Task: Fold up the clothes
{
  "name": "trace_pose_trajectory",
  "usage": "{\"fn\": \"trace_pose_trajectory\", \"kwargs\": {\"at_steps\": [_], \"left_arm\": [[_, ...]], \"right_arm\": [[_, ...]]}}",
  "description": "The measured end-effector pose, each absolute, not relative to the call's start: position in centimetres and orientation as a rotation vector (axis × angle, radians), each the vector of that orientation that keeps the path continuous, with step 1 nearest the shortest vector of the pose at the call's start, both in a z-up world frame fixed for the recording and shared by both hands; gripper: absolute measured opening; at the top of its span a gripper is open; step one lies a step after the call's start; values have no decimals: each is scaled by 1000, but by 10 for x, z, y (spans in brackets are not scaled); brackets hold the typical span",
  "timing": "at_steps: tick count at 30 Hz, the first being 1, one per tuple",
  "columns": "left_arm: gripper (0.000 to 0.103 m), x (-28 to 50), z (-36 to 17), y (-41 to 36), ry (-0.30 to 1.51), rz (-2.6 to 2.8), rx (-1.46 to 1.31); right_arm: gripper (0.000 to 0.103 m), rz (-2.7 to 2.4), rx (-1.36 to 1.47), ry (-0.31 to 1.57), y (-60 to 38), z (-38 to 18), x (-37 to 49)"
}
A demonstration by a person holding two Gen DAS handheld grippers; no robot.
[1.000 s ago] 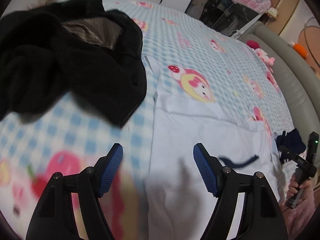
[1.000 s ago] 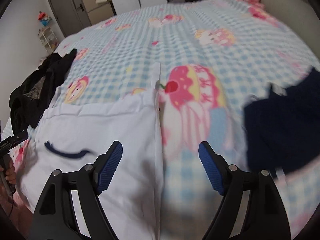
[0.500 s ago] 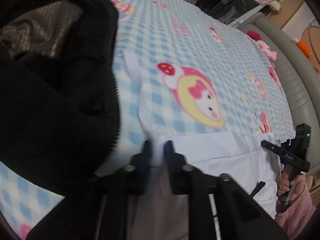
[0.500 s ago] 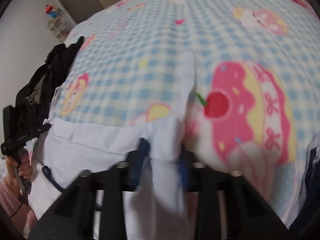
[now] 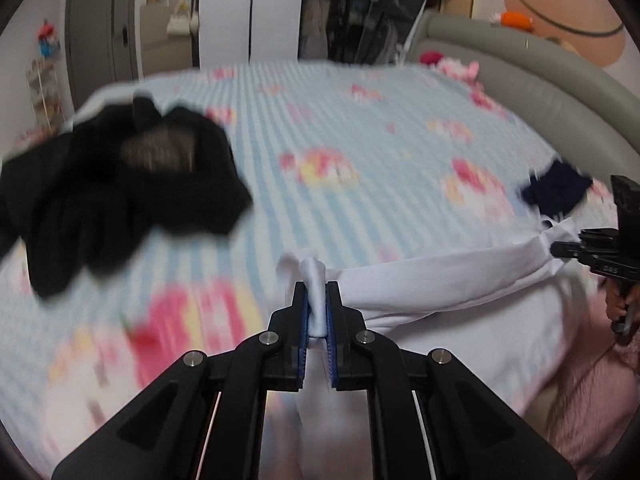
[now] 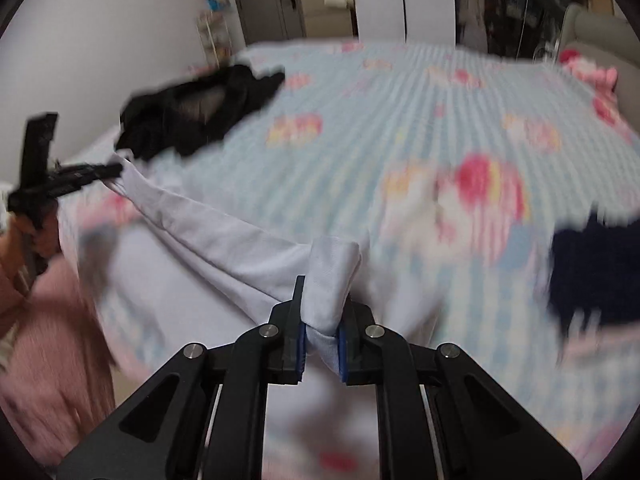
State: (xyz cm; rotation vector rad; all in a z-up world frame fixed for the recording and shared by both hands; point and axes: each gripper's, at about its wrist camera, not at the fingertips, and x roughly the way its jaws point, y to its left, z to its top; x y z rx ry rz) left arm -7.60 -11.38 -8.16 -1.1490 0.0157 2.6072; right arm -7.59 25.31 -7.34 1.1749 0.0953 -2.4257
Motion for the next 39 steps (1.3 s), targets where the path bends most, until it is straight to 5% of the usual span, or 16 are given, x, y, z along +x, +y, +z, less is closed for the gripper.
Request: {"fn": "trace_pose_trajectory", "kwargs": {"at_steps": [4, 8, 10, 14, 18, 26, 29, 32, 39], "left_arm": [[13, -46, -112, -117, -72, 2599, -1271], [35, -21, -107, -139, -243, 2634, -1254], [36, -12, -98, -153, -344, 2662, -1200], [37, -16, -78, -168, -452, 2710, -1071], [37, -54, -68, -142, -343, 2687, -1060], [37, -69, -112, -92, -151, 2610, -1347], [52, -50, -126, -103, -135, 2618, -1417], [54, -38, -126, -117, -193, 2606, -1430], [56, -17, -61, -101, -218, 2694, -1009]], "right_arm": [[14, -2435, 1272, -14, 267, -98, -53], [30, -2521, 1271, -38, 284, -88, -39], [39, -2569, 1262, -97, 299, -81, -33], [41, -2648, 1185, -237, 316, -57, -34], [52, -2638, 1089, -219, 289, -35, -57], [52, -2560, 1372, -96, 228, -95, -87], [52, -2551, 1372, -53, 232, -114, -65], [52, -2550, 1345, -74, 246, -113, -49], [55, -2624, 1261, -298, 284, -80, -44]]}}
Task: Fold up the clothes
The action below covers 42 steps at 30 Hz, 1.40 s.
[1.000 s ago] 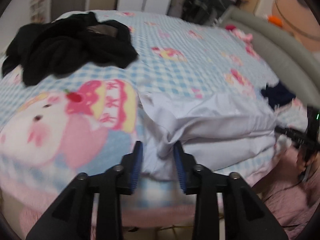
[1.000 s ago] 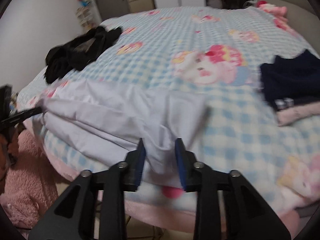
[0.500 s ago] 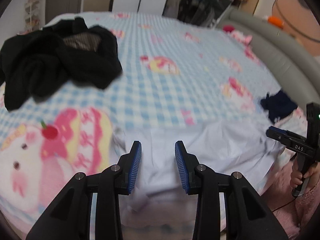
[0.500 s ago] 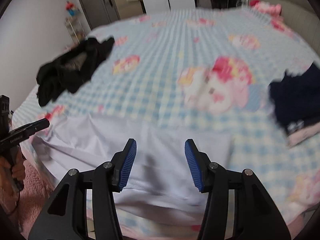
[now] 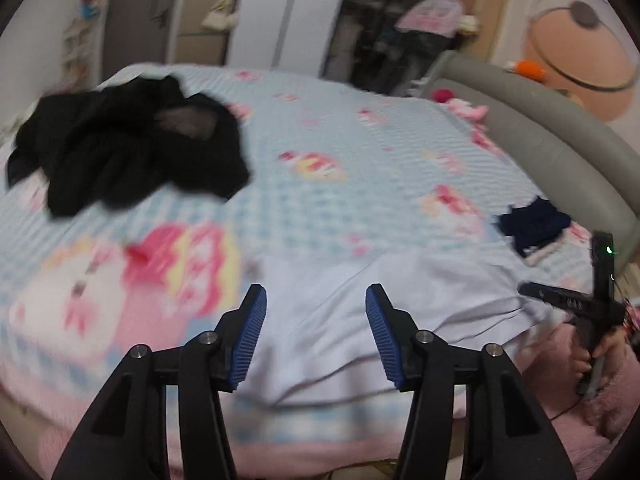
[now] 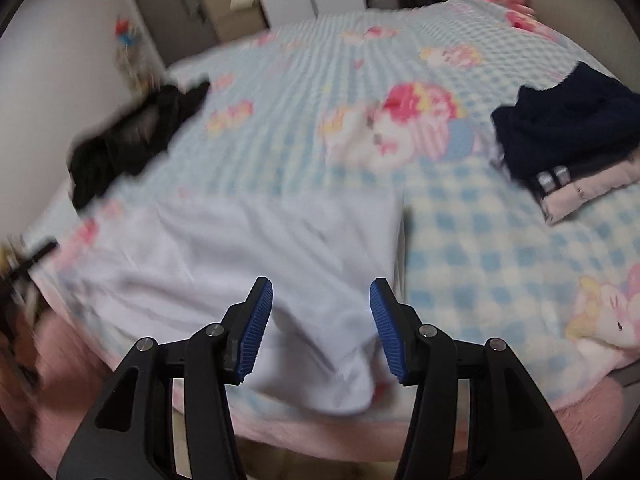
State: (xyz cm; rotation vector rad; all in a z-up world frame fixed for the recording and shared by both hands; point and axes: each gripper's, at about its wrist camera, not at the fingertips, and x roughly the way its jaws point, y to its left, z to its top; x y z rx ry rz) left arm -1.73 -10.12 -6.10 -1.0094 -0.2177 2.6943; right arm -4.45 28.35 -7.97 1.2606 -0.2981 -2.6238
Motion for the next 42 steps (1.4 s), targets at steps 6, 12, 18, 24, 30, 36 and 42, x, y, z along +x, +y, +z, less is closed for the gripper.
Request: {"fn": "trace_pose_trajectory", "kwargs": {"at_steps": [6, 12, 18, 24, 30, 36, 42], "left_arm": [[56, -72, -81, -53, -96, 2600, -1154], [57, -88, -122, -35, -125, 2604, -1370], [63, -67, -122, -95, -335, 2748, -1371], [61, -65, -103, -109, -422, 2741, -1233], [62, -98, -105, -78, -234, 2684, -1315], [63, -118, -152, -83, -286, 2633, -1440], [65, -126, -158, -80, -260, 2638, -1463]], "right_arm": [[62, -2621, 1212, -191, 248, -64, -79], [66, -2600, 1393, -61, 225, -110, -97], [74, -2702, 1364, 44, 257, -116, -70], [75, -2764, 1330, -158, 290, -98, -75], [75, -2684, 1413, -78, 276, -119, -97], [78, -2683, 1389, -196, 286, -141, -96], [84, -2685, 1398, -175, 285, -149, -104]]}}
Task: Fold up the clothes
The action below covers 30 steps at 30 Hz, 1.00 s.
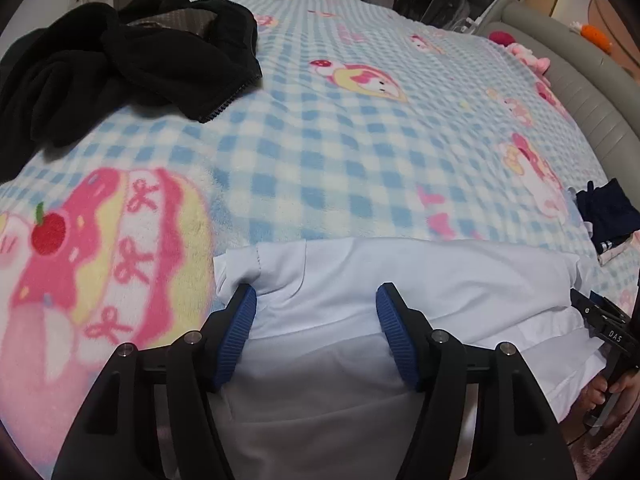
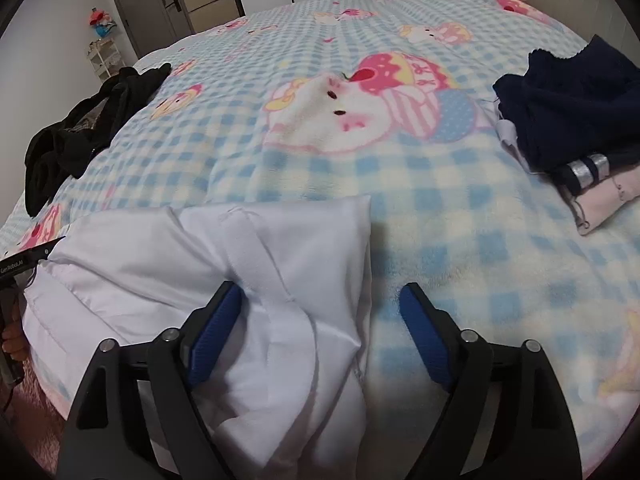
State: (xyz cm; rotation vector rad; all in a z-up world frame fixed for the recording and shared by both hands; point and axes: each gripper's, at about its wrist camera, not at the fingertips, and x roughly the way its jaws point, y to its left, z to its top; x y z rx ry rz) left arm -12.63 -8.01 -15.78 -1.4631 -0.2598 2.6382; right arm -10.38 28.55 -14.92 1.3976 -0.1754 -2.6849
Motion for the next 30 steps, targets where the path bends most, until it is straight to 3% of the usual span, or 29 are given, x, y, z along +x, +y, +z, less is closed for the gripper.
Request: {"fn": "trace_pose_trajectory", "kwargs": {"at_steps": [3, 6, 14, 20, 23, 26, 30], "left_arm": [[65, -121, -150, -77, -239, 2667, -1455], [65, -99, -129, -69, -168, 2716, -1365], [67, -40, -90, -38, -163, 2660, -1116], [67, -36, -122, -15, 17, 2651, -1248], [67, -26, -117, -14, -5, 2663, -1200], [67, -12, -113, -1, 123, 2710, -1053], [67, -9, -120, 19, 249, 2678, -1042]], "right_arm": [[84, -2699, 1391, -192, 287, -145, -102], [77, -2759, 1323, -198, 287, -124, -86], [77, -2773, 1074, -162, 252, -72, -45], [77, -2642, 1244, -59, 216, -116, -47], [77, -2665, 1224, -60, 215, -113, -38], [77, -2665, 1179, -104, 207, -103, -34], [78, -2625, 1177, 117, 170, -111, -31]]}}
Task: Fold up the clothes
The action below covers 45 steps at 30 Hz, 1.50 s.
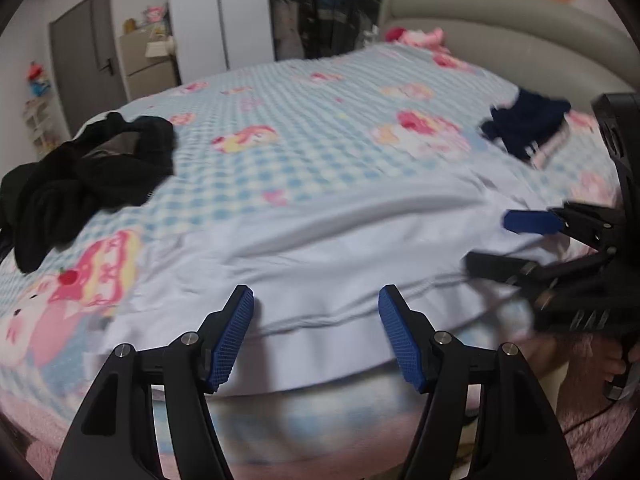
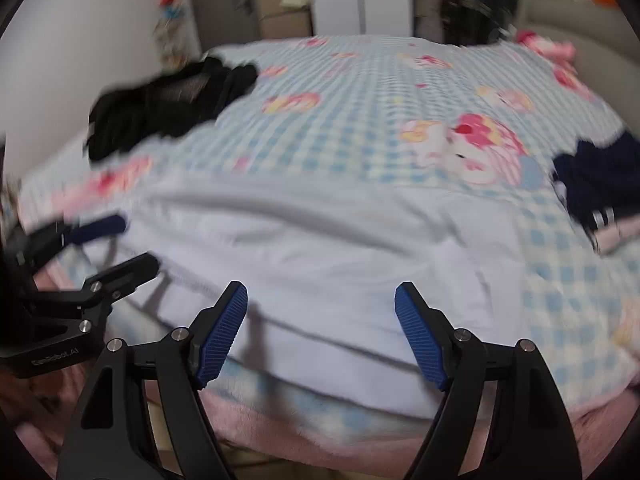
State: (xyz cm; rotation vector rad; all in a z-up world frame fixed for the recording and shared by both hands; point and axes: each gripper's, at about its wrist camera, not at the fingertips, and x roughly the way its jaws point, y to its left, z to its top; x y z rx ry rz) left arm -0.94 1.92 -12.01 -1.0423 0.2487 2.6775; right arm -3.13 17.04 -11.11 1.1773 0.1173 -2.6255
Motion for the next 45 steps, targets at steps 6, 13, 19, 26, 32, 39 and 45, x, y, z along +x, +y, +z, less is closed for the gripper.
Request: {"fn": "trace_pose_trajectory", "kwargs": {"at_steps": [6, 13, 19, 26, 32, 39, 45], "left_arm": [[49, -5, -121, 19, 272, 2701, -1049], [33, -7, -102, 0, -44, 2584, -1001], [33, -14, -110, -2, -130, 2521, -1060], [35, -14, -121, 3, -117, 2508, -1123], [39, -16, -121, -3, -162, 2493, -1119], [61, -7, -126, 17, -18, 2480, -1100], [61, -6, -121, 20, 36, 2525, -1068]], "right_arm": [[48, -2651, 1145, 218, 169, -113, -21], [31, -2642, 1081, 55, 180, -91, -17], [67, -2554, 1129, 118, 154, -101, -27], [34, -2525, 1129, 201, 134, -113, -44], [18, -2549, 1131, 39, 165, -106, -37], [20, -2459, 1139, -15, 176, -106, -31], [54, -2470, 1129, 140, 155, -108, -33]]}}
